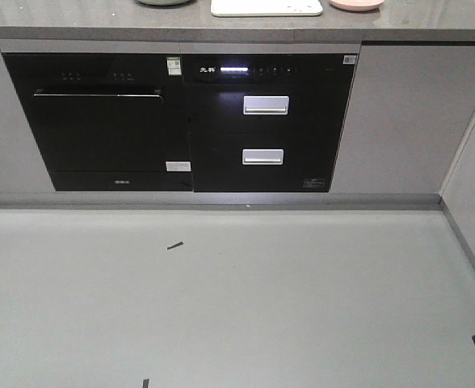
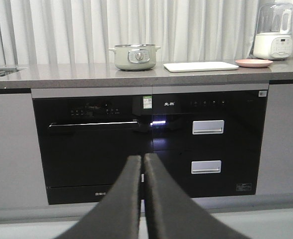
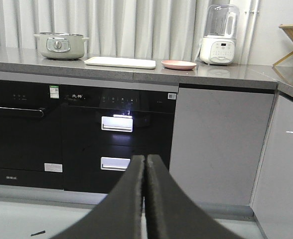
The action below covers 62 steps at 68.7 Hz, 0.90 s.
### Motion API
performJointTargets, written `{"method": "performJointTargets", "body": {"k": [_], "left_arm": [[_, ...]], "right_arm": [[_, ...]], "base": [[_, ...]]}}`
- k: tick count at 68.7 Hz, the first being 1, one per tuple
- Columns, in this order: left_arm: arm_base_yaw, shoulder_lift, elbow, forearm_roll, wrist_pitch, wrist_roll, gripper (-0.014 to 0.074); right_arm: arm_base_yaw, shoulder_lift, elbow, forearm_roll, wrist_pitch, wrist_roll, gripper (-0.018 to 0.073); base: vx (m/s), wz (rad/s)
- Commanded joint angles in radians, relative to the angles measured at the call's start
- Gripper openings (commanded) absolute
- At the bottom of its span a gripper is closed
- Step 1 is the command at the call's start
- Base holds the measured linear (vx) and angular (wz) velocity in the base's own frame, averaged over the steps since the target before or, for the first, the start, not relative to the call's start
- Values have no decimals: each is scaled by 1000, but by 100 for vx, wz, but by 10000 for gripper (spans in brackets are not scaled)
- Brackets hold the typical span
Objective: Transfer vegetables to tray and serve
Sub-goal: 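Drive the base forward to the counter with both arms stowed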
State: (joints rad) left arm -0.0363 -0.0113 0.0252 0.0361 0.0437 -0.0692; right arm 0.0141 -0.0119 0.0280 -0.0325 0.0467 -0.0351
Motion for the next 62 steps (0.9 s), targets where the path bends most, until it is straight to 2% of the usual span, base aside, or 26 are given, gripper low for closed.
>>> {"method": "performJointTargets", "body": {"k": [1, 62], "left_arm": [[-1, -14, 28, -8, -74, -4, -6], [-1, -14, 28, -8, -74, -4, -6]], "right_arm": [[-6, -5, 15, -7, -77, -10, -6], [-6, -5, 15, -7, -77, -10, -6]], "base": [[28, -1], [28, -3]]}}
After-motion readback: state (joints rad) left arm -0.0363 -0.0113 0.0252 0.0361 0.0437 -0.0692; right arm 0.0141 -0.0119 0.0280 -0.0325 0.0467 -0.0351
